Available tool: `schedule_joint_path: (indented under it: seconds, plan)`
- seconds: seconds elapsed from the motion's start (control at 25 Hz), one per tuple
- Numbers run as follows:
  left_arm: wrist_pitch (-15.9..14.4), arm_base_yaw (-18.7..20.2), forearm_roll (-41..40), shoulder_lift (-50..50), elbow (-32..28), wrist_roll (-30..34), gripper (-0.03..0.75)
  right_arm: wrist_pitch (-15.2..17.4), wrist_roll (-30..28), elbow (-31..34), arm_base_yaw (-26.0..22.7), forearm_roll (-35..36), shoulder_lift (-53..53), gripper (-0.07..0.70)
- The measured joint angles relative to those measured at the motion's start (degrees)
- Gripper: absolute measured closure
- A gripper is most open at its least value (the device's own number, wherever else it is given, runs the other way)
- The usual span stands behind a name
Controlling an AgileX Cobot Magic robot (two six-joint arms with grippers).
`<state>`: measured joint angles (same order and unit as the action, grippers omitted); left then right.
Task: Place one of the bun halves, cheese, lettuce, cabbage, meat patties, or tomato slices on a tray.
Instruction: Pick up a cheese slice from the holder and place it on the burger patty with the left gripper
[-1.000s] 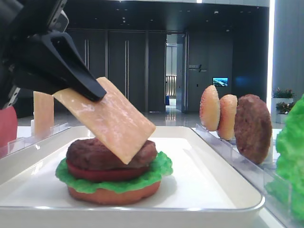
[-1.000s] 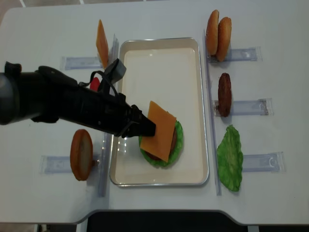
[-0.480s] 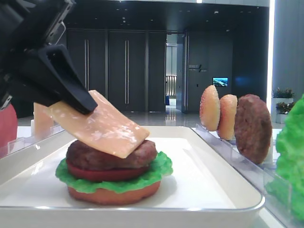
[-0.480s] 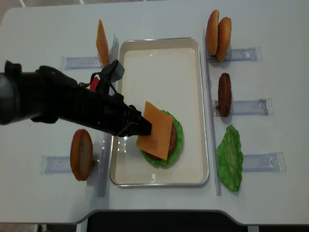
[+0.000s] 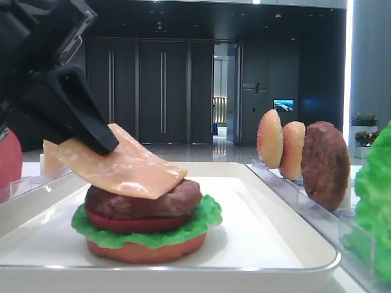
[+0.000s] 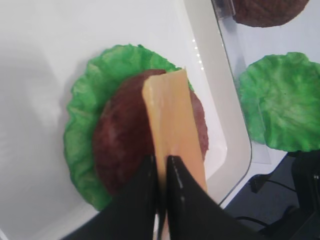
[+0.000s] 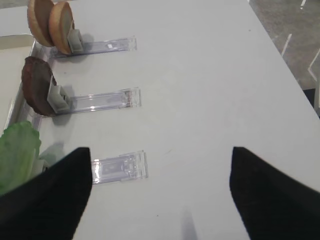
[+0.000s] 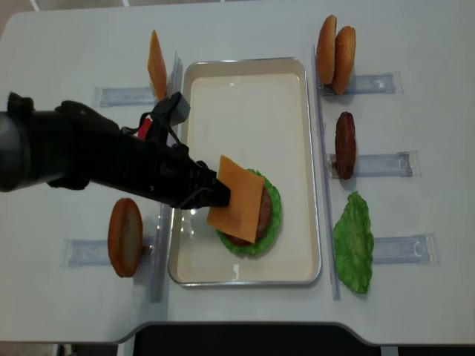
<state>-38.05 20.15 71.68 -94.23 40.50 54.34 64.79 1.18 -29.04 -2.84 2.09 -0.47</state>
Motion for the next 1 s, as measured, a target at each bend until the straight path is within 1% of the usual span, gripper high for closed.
schedule_joint_path:
  seconds: [0.08, 0.12, 0.36, 0.6, 0.68, 0.8, 0.88, 1.0]
  plan:
    - [0.6, 0.0, -1.3, 0.0, 0.0, -1.4, 0.669, 0.0, 0.0, 0.0, 0.0, 0.0, 0.0, 0.092]
    - [0.9, 0.0, -1.8, 0.0, 0.0, -1.9, 0.645, 0.0, 0.0, 0.0, 0.0, 0.0, 0.0, 0.092]
    - [1.9, 0.0, -2.4, 0.0, 0.0, -2.2, 0.433, 0.0, 0.0, 0.0, 0.0, 0.0, 0.0, 0.092]
    - [1.9, 0.0, -2.7, 0.0, 0.0, -2.4, 0.305, 0.0, 0.0, 0.0, 0.0, 0.0, 0.0, 0.092]
    - [2.2, 0.0, -2.9, 0.0, 0.0, -2.5, 0.235, 0.0, 0.0, 0.0, 0.0, 0.0, 0.0, 0.092]
    - [3.9, 0.0, -3.5, 0.0, 0.0, -2.5, 0.136, 0.0, 0.0, 0.0, 0.0, 0.0, 0.0, 0.092]
    - [4.4, 0.0, -4.7, 0.0, 0.3, -2.6, 0.101, 0.0, 0.0, 0.0, 0.0, 0.0, 0.0, 0.092]
    - [4.5, 0.0, -7.3, 0.1, 1.8, -4.1, 0.083, 0.0, 0.0, 0.0, 0.0, 0.0, 0.0, 0.092]
